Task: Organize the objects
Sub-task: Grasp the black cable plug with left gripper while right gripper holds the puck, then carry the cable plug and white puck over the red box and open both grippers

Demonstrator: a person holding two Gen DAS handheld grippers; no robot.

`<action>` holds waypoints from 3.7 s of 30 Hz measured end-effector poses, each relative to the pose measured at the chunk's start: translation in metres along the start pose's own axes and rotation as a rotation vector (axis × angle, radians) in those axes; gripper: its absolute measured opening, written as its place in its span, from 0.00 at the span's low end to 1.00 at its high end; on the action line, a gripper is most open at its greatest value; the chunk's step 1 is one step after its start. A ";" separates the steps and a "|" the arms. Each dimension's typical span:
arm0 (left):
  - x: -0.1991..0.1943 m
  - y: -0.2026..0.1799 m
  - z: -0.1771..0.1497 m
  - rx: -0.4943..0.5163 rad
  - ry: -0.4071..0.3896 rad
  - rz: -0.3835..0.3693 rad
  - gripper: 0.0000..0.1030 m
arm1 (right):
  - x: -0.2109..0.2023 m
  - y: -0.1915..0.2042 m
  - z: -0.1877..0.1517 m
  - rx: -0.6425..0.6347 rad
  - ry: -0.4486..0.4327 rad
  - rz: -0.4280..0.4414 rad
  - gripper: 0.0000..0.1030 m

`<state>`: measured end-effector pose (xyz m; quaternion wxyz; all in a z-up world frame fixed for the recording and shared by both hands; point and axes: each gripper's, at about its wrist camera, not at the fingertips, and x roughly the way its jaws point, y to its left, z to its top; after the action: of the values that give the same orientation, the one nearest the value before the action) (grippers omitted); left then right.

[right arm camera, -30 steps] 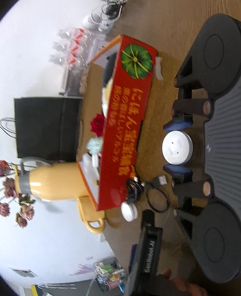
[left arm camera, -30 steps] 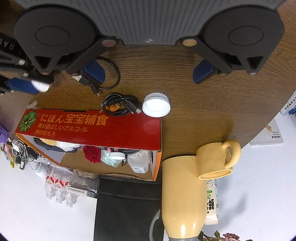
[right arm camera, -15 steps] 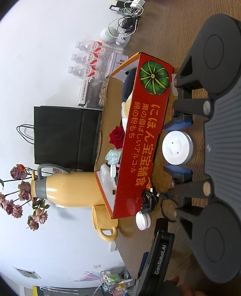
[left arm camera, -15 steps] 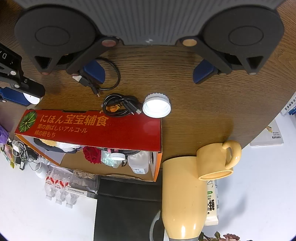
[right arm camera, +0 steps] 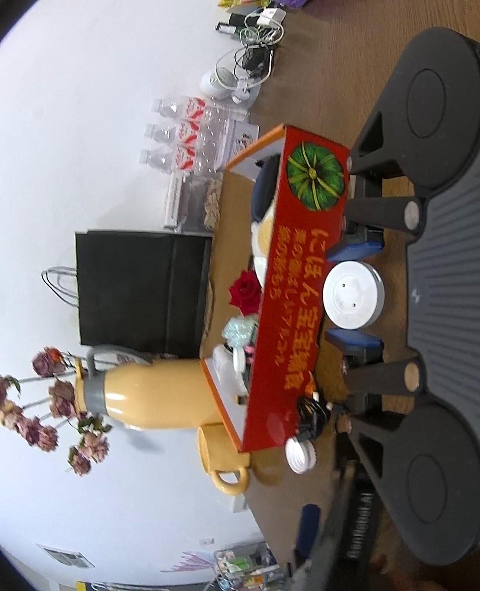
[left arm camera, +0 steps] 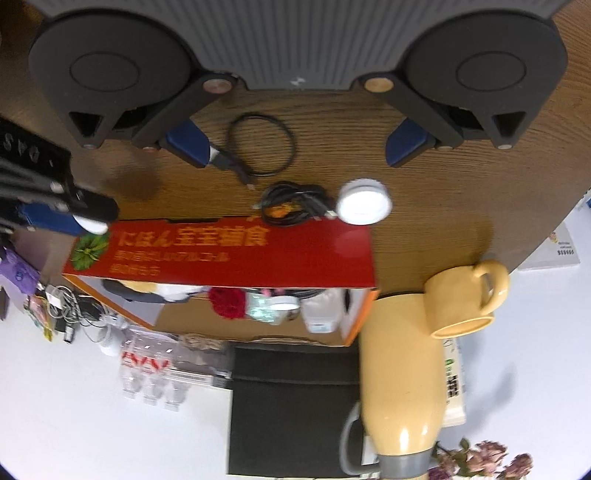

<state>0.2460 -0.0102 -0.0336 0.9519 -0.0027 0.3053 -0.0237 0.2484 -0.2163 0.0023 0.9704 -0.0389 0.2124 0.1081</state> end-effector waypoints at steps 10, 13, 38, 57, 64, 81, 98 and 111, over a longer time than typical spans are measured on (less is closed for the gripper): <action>-0.001 -0.033 -0.004 0.037 0.006 -0.044 0.93 | -0.008 -0.026 0.005 0.045 -0.033 -0.025 0.37; 0.001 -0.039 -0.005 0.044 0.021 -0.062 0.80 | -0.009 -0.030 0.003 0.041 -0.030 -0.027 0.37; 0.015 -0.045 0.005 -0.017 0.028 -0.029 0.14 | -0.015 -0.027 0.000 -0.002 -0.036 -0.004 0.37; 0.015 -0.045 0.001 -0.010 0.025 -0.009 0.37 | -0.015 -0.026 0.001 -0.004 -0.036 -0.002 0.37; 0.026 -0.045 0.002 -0.007 0.046 -0.011 0.16 | -0.015 -0.023 0.002 -0.016 -0.032 0.005 0.37; 0.006 -0.048 -0.001 0.019 -0.023 -0.046 0.16 | -0.017 -0.025 0.001 -0.018 -0.051 0.007 0.37; -0.025 -0.042 0.047 -0.034 -0.198 -0.059 0.16 | -0.018 -0.022 0.026 0.020 -0.132 0.022 0.37; 0.017 -0.040 0.098 -0.090 -0.250 0.000 0.16 | 0.046 -0.027 0.070 0.054 -0.156 -0.052 0.37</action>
<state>0.3149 -0.0520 0.0374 0.9815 -0.0482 0.1850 -0.0096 0.3234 -0.2257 0.0478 0.9872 -0.0095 0.1379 0.0796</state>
